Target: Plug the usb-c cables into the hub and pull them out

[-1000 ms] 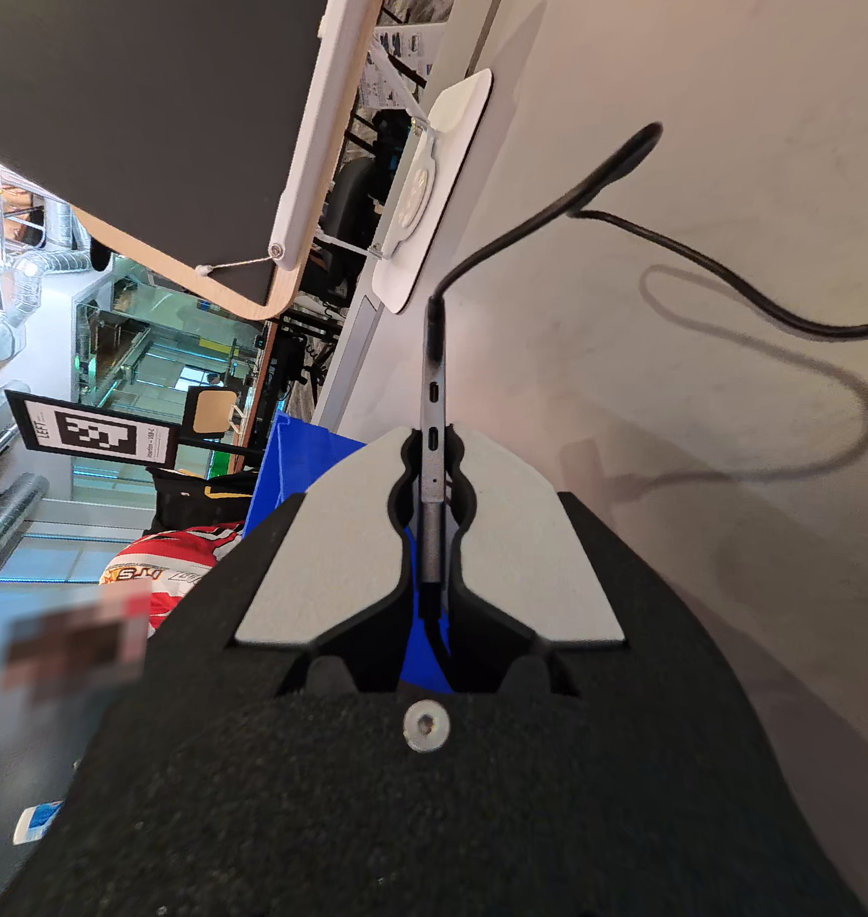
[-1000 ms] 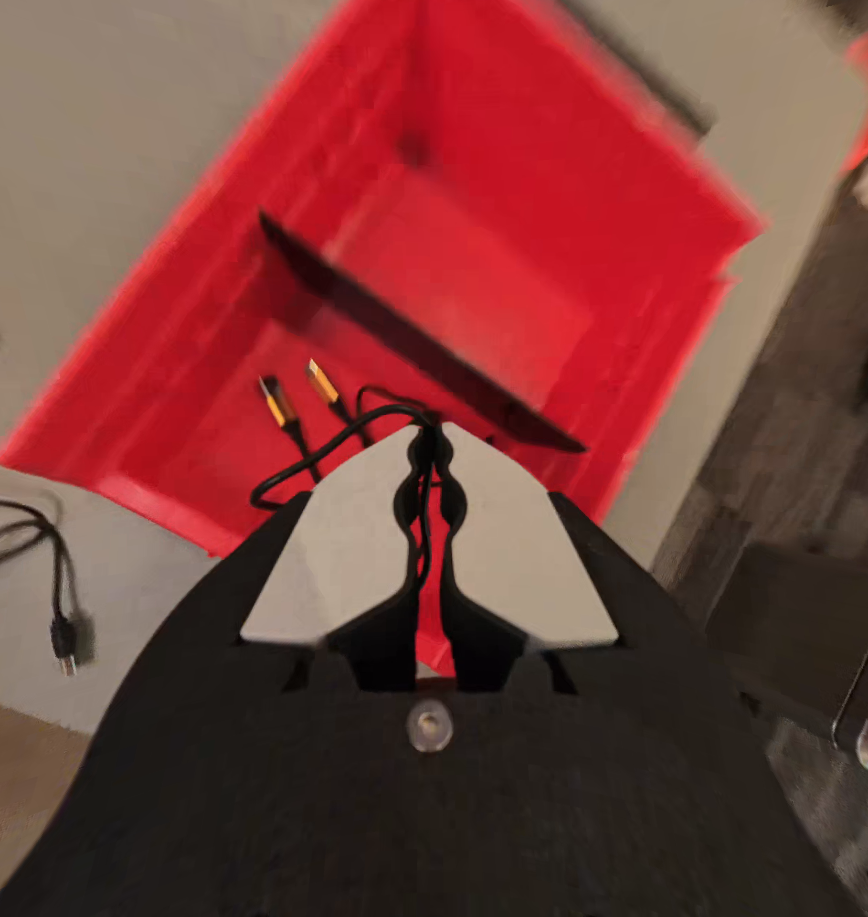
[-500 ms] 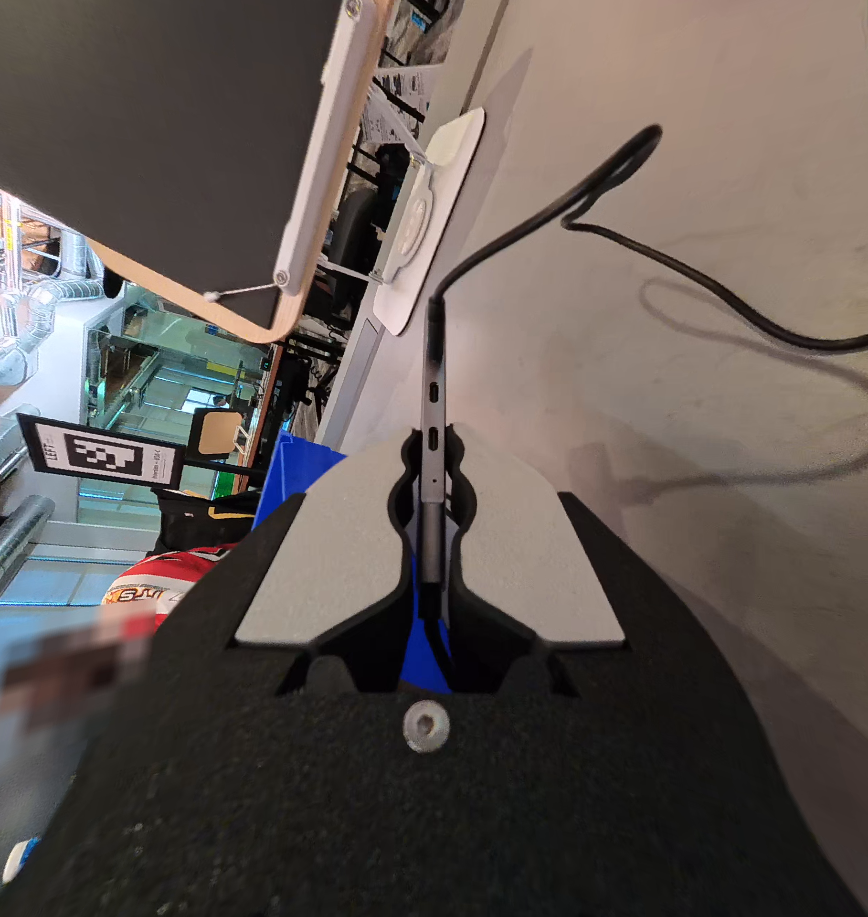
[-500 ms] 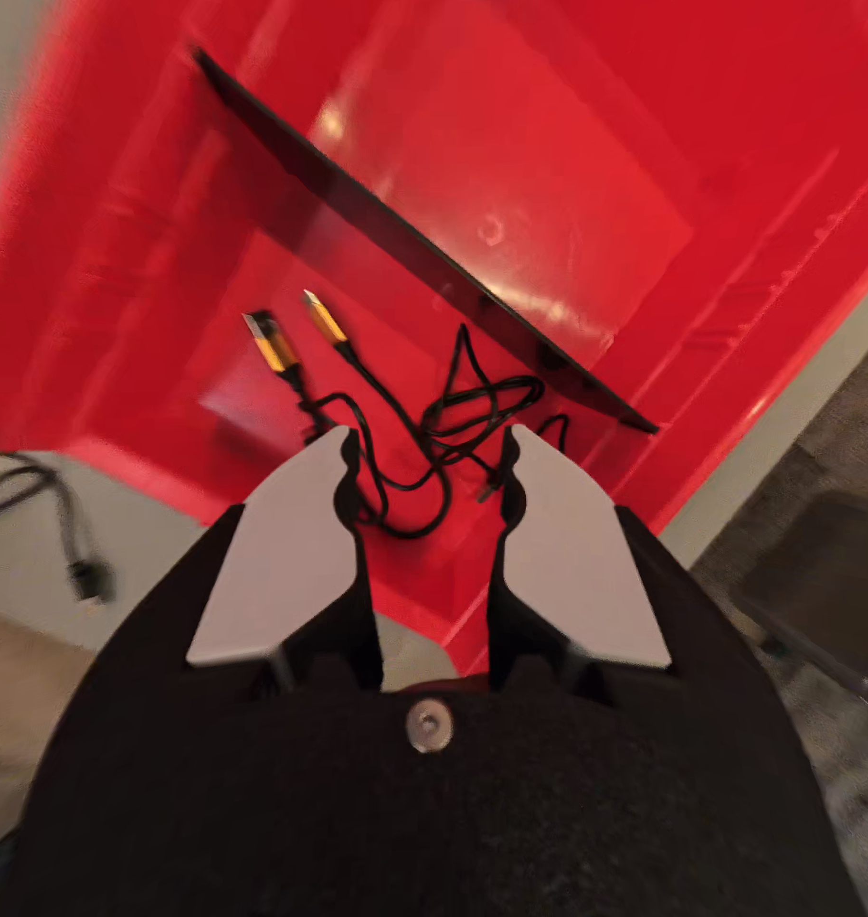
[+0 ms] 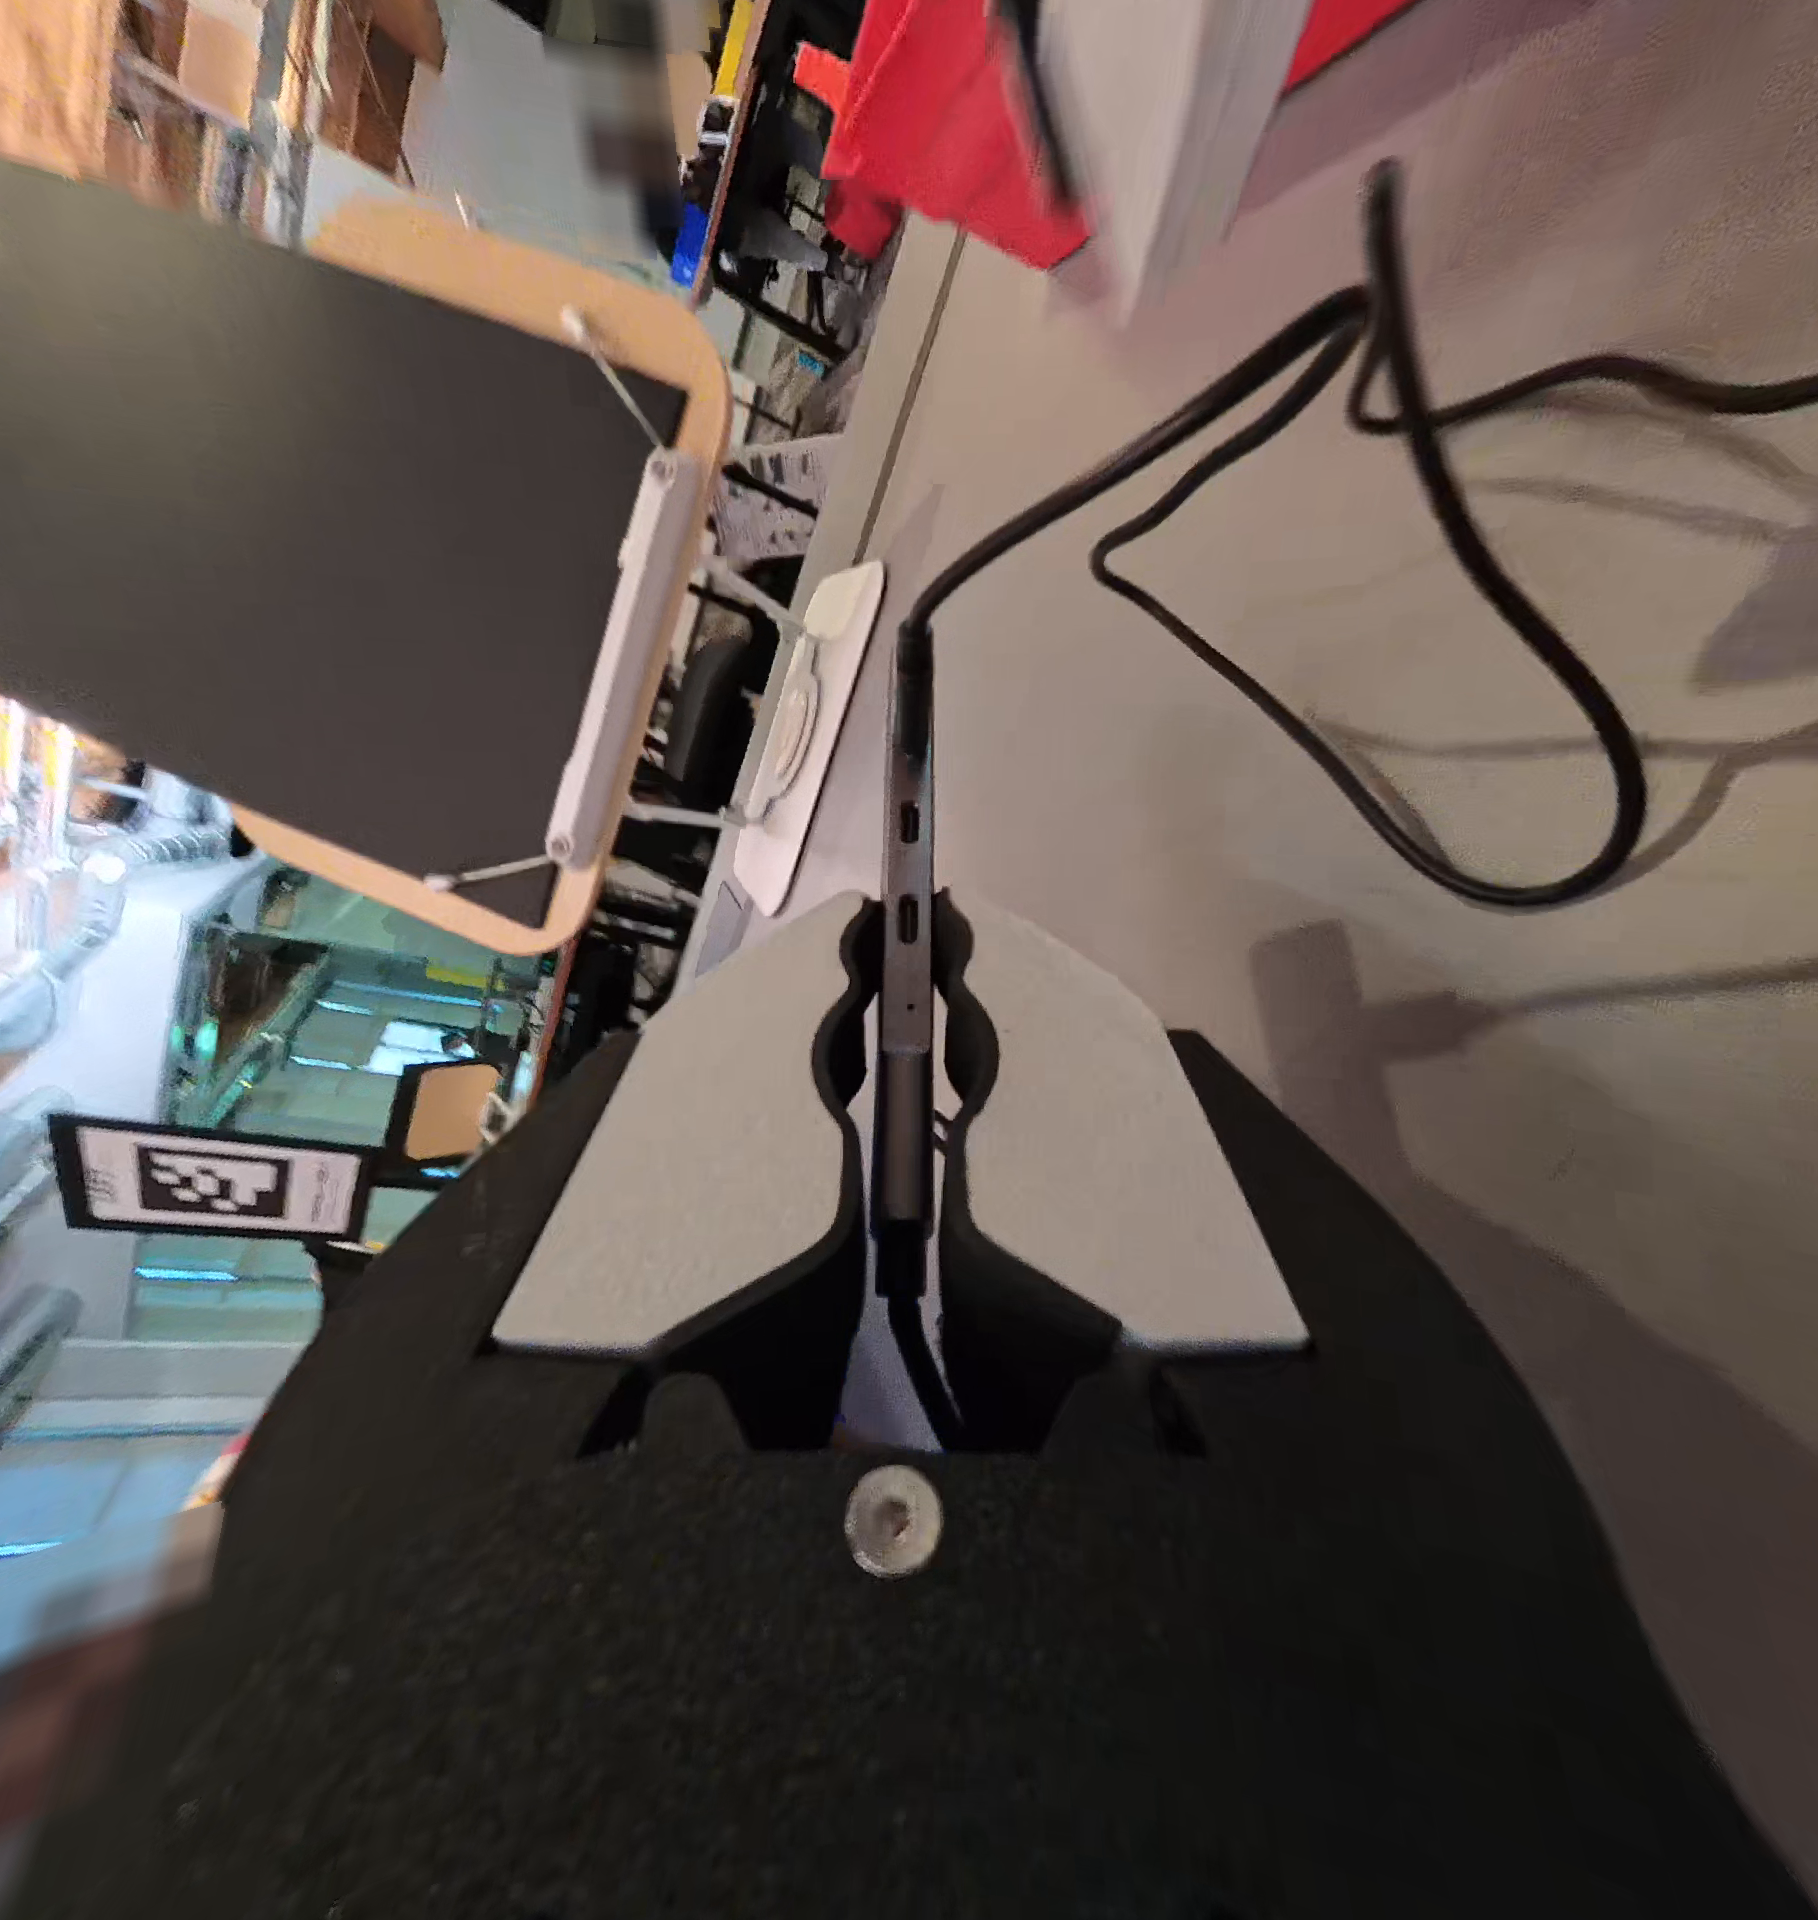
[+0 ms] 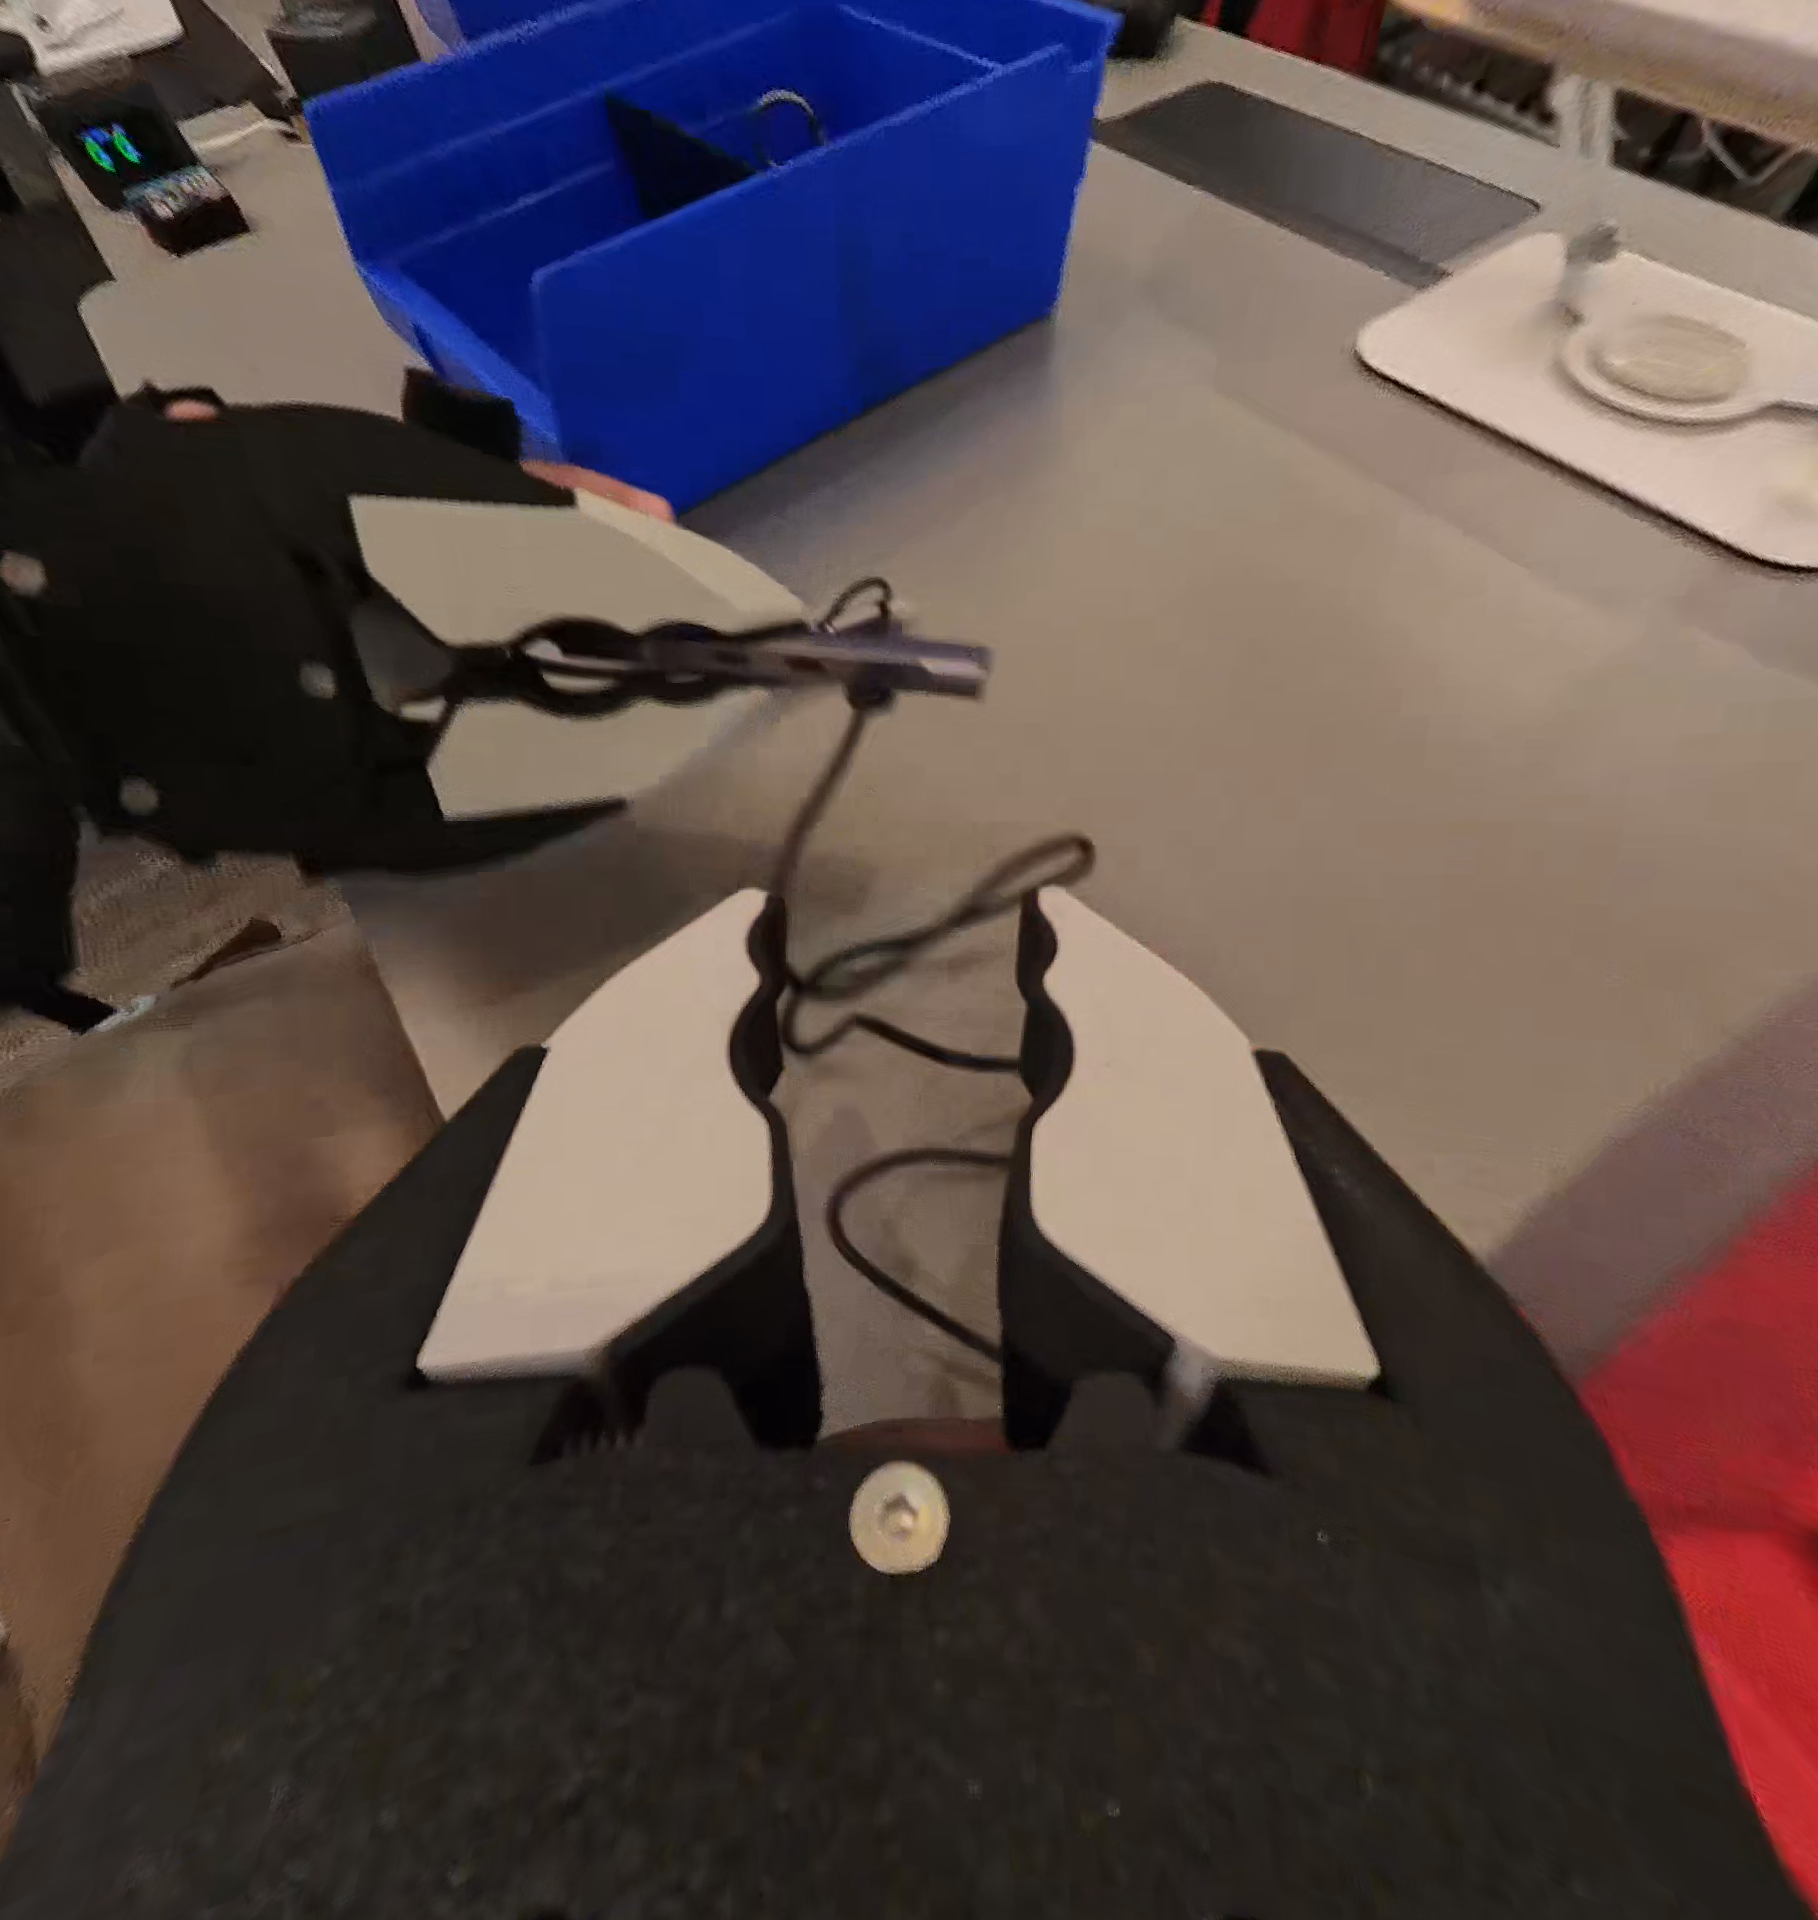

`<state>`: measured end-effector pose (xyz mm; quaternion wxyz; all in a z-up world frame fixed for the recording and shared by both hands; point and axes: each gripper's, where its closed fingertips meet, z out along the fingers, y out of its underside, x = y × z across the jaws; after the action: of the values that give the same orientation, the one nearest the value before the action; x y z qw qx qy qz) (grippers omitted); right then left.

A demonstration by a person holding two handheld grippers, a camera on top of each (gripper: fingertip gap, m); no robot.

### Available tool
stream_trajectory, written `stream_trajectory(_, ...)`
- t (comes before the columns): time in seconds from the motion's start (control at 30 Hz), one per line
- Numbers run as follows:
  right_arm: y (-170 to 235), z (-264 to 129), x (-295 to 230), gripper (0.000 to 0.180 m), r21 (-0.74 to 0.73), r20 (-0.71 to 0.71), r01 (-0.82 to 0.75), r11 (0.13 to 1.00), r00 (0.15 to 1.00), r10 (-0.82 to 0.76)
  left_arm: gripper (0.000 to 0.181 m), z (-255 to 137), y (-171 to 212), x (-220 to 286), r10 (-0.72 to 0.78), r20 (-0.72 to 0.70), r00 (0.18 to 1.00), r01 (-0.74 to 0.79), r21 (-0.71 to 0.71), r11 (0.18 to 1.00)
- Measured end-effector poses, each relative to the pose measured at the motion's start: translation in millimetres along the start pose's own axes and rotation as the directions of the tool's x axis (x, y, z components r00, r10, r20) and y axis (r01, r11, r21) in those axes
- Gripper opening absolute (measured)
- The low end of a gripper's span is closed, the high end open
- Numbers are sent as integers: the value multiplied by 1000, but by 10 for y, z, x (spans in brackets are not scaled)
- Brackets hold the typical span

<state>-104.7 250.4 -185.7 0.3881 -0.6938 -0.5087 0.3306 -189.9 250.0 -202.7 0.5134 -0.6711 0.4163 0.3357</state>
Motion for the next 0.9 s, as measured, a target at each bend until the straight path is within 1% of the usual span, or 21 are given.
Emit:
stream_trajectory(0.07, 15, 134, -105, 41, 47, -3, -1, 999, 1000, 1, 9, -50, -113, 62, 40, 4, 999, -40, 25, 999)
stream_trajectory(0.13, -23, 131, -163, 39, 82, 13, 30, 996, 999, -32, 9, -108, -215, 65, 33, 9, 999, -34, 75, 997)
stream_trajectory(0.2, -165, -32, -174, 35, 180, 40, 73, 981, 996, -82, 9, -161, -294, 80, 45, -7, 999, -43, 161, 986)
stream_trajectory(0.27, -232, -224, -137, 35, 251, 75, 84, 964, 991, -106, 9, -210, -340, 159, 69, -62, 996, -50, 270, 961)
stream_trajectory(0.3, -179, -278, -105, 36, 234, 91, 96, 967, 989, -120, 9, -257, -373, 218, 90, -104, 991, -49, 340, 939)
stream_trajectory(0.33, -67, -292, -84, 37, 185, 103, 129, 974, 983, -149, 9, -310, -401, 255, 116, -128, 985, -55, 403, 914)
stream_trajectory(0.37, 58, -282, -81, 40, 132, 101, 182, 974, 975, -196, 9, -342, -415, 265, 138, -132, 982, -66, 446, 893)
stream_trajectory(0.4, 158, -265, -109, 40, 104, 93, 247, 963, 962, -257, 9, -354, -411, 297, 142, -167, 976, -50, 465, 884)
stream_trajectory(0.47, 262, -222, -263, 35, 118, 87, 373, 920, 919, -384, 9, -379, -427, 335, 114, -235, 965, 19, 497, 867)
stream_trajectory(0.5, 276, -203, -335, 27, 131, 74, 424, 896, 897, -435, 9, -407, -452, 366, 122, -268, 956, 39, 524, 851)
stream_trajectory(0.53, 273, -186, -379, 23, 141, 50, 466, 873, 878, -476, 8, -428, -468, 404, 135, -296, 946, 49, 540, 840)
stream_trajectory(0.57, 275, -169, -376, 24, 130, 16, 507, 852, 858, -513, 9, -416, -454, 403, 134, -297, 945, 49, 535, 843)
stream_trajectory(0.63, 302, -162, -386, 20, 99, -6, 587, 803, 808, -590, 9, -440, -433, 439, 146, -340, 929, 70, 549, 833)
stream_trajectory(0.73, 263, -167, -405, 24, 92, -44, 653, 752, 757, -652, 8, -484, -446, 449, 141, -390, 910, 120, 572, 811)
stream_trajectory(0.83, 290, -111, -462, 24, 76, -28, 694, 716, 719, -694, 8, -557, -520, 491, 136, -443, 886, 181, 600, 779)
stream_trajectory(0.9, 343, -65, -489, 19, 74, -14, 711, 699, 701, -713, 9, -579, -557, 511, 144, -445, 884, 181, 610, 771)
